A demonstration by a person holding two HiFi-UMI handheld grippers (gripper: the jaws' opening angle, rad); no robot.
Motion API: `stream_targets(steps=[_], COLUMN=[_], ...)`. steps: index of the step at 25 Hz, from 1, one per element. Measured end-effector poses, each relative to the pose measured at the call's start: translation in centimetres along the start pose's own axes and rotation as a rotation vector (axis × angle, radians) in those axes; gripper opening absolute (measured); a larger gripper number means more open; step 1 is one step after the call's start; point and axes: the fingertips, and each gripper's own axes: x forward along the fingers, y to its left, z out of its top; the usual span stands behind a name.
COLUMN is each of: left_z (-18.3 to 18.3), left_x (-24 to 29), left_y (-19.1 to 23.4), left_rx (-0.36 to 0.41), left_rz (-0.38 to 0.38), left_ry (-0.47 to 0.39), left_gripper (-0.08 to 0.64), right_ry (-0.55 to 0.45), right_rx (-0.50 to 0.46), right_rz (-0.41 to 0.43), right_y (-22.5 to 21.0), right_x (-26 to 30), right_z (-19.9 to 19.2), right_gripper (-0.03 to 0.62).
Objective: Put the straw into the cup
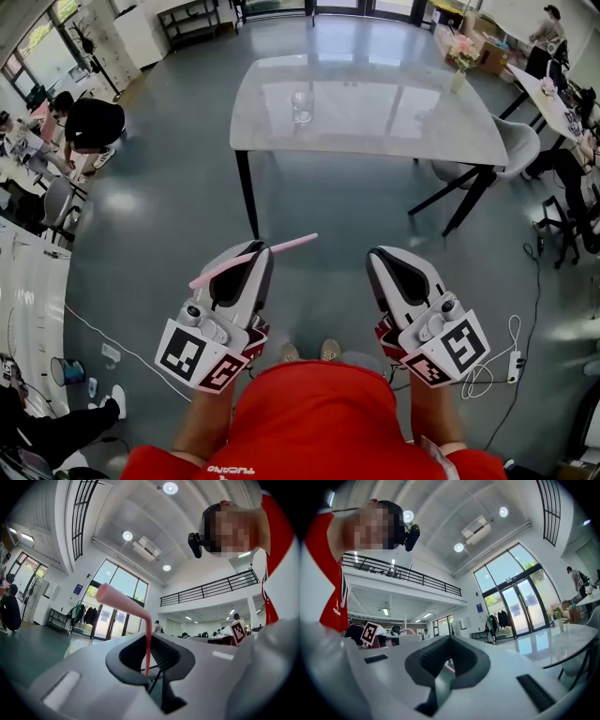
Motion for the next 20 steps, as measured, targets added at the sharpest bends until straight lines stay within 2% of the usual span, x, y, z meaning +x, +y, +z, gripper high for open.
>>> stream_targets(steps=[10, 20], left_z=[-0.9, -1.2], left_x=[3.5, 5.2], left_y=[-1.4, -1.6], left_rx=[0.015, 0.035], left_rz=[0.039, 0.080], left_ry=[0.010, 0.021], left_gripper=[0.032, 0.032], right_ry=[0.012, 0.033], right_rx=[-0.022, -0.032], right_rz=[0.046, 0.083], right_y=[-3.8, -5.6], right_x=[-0.6, -0.4], right_z=[0.5, -0.1], right_gripper=[0.002, 0.002])
